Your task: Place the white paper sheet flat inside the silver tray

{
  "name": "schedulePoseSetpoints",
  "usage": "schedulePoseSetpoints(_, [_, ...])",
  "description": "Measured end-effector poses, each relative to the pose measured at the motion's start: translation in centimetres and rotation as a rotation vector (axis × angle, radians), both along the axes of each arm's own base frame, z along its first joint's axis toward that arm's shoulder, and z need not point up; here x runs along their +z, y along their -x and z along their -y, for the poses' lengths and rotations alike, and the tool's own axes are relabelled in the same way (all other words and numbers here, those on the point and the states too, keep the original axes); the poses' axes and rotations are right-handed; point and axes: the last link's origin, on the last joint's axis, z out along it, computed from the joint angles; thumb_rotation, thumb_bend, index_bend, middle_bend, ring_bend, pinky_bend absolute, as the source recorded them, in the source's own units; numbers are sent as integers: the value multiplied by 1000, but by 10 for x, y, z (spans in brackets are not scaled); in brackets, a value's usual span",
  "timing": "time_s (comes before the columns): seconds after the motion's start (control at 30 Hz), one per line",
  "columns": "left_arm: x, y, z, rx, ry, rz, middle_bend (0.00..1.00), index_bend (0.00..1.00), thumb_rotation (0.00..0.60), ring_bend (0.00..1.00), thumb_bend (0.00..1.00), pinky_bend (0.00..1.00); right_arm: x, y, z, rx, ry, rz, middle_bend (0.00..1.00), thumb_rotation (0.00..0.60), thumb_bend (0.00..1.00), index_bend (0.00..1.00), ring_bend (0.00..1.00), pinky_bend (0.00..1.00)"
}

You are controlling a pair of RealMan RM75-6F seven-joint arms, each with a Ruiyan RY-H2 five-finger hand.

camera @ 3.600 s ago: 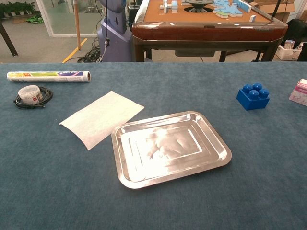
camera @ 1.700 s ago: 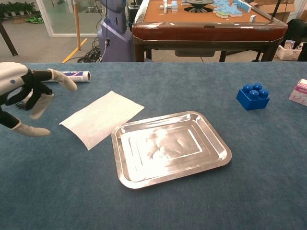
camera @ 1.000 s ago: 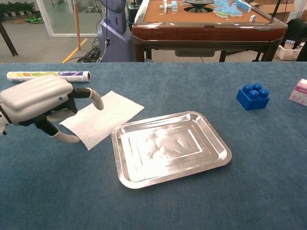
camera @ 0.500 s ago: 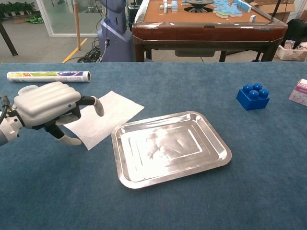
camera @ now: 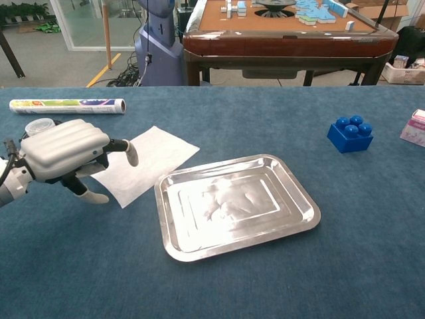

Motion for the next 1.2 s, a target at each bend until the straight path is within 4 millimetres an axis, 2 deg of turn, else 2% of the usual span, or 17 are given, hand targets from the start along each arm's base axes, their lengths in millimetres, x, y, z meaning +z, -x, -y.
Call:
schedulePoseSetpoints(0.73, [-4, 14, -15, 40, -28, -23, 1000, 440, 600, 993, 117, 1000, 0, 0, 1, -2, 0, 0, 217, 600, 0, 222, 128, 295])
schedulePoseSetpoints(0.97, [-6, 14, -16, 44, -34, -9, 1000, 465, 600, 997, 201, 1000, -1, 0, 1, -4, -4, -1, 217, 600, 0, 222, 128, 294])
schedulePoseSetpoints(1.2, [-9, 13, -19, 46, -36, -16, 1000, 466, 600, 998, 213, 1000, 0, 0, 1, -3, -1, 2, 217, 600, 0, 222, 128, 294])
